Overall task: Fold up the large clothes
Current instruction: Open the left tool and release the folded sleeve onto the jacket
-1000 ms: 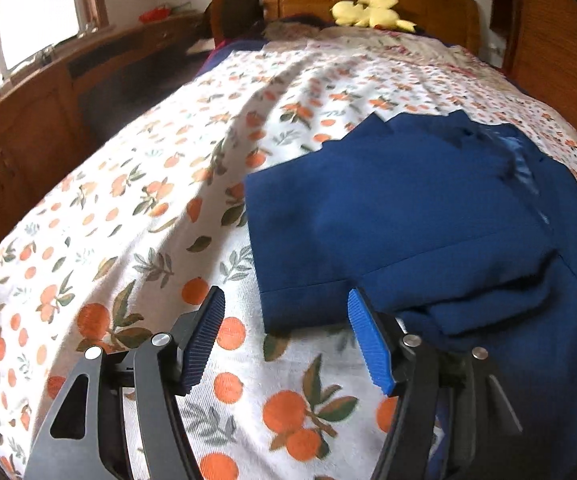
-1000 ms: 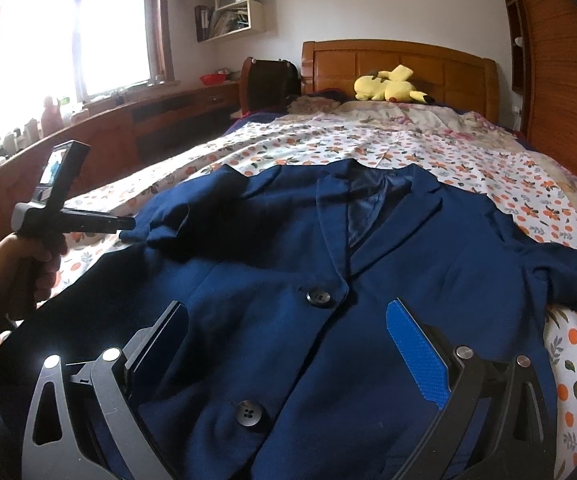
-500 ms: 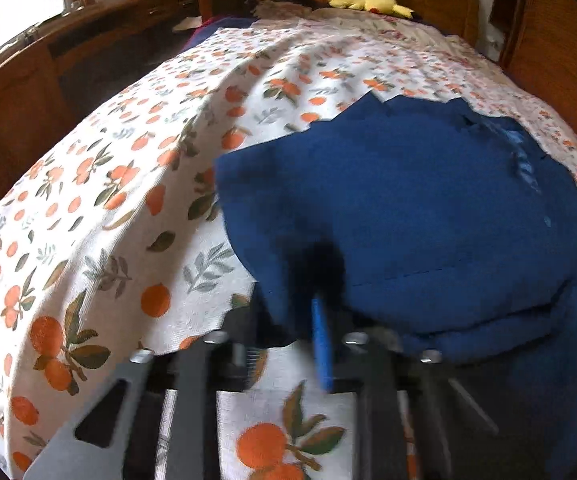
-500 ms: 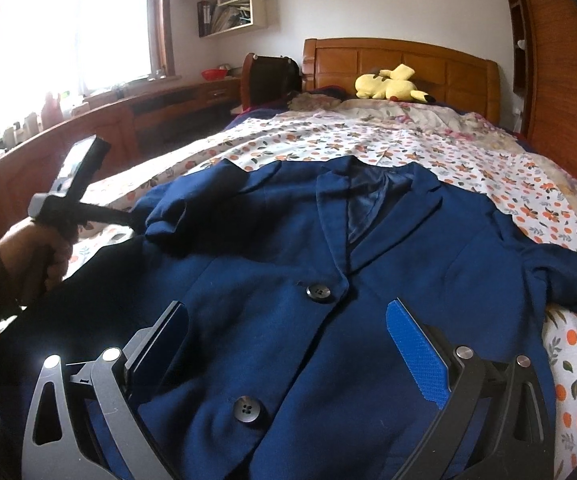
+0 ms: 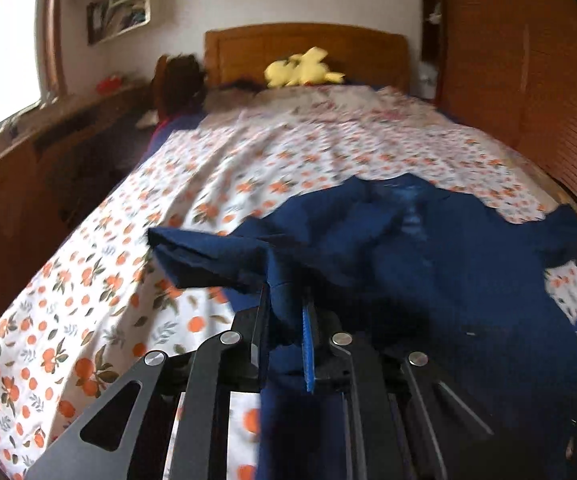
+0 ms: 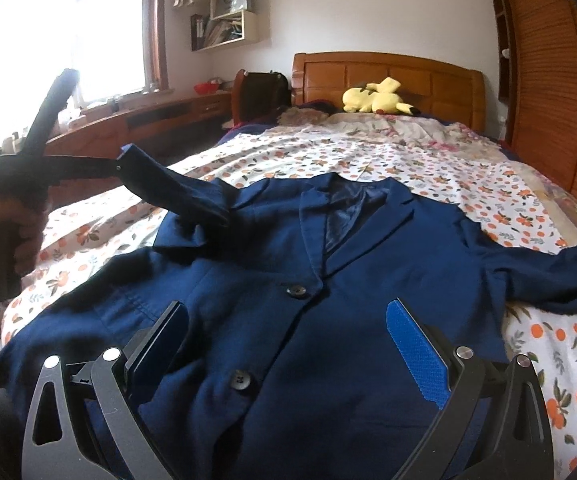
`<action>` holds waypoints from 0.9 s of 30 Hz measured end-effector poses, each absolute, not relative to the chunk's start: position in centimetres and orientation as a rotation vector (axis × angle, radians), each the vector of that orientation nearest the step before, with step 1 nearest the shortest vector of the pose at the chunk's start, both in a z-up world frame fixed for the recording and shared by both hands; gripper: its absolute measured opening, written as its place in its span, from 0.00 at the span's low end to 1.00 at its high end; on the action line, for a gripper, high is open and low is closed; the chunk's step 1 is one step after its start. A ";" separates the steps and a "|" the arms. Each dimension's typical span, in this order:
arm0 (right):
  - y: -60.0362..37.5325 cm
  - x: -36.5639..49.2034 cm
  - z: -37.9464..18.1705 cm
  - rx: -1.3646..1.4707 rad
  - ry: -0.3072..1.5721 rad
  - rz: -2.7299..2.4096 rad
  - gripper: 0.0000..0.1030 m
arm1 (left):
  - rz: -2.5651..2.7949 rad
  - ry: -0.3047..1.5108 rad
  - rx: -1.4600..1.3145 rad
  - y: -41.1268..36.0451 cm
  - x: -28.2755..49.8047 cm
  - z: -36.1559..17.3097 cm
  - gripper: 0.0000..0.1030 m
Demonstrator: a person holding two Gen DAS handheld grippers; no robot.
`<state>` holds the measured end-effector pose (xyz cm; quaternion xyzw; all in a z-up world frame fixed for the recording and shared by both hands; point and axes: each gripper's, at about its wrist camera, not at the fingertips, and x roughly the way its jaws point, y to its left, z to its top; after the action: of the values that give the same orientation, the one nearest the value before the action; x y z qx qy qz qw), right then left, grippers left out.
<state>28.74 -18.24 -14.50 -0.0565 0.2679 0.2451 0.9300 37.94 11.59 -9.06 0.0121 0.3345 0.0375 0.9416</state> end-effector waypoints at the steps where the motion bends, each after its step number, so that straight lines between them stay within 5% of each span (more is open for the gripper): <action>1: -18.5 28.7 -14.4 -0.115 0.546 0.500 0.93 | 0.065 0.669 0.039 10.5 37.4 -8.7 0.13; 18: -20.1 28.1 -13.4 -0.100 0.557 0.457 0.93 | -0.038 0.625 0.036 3.5 28.9 -11.1 0.15; 21: -20.0 28.1 -13.5 -0.101 0.556 0.459 0.93 | -0.026 0.623 0.054 3.5 28.2 -11.6 0.22; 25: -19.3 28.2 -13.7 -0.113 0.566 0.465 0.93 | -0.023 0.592 0.042 4.2 26.6 -11.7 0.62; 27: -18.8 28.4 -13.9 -0.116 0.573 0.470 0.93 | -0.029 0.582 0.034 4.6 25.7 -11.6 0.72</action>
<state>28.36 -18.80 -13.94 -0.0568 0.2796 0.2294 0.9306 25.74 4.60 -11.63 0.0170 0.2867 -0.0145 0.9578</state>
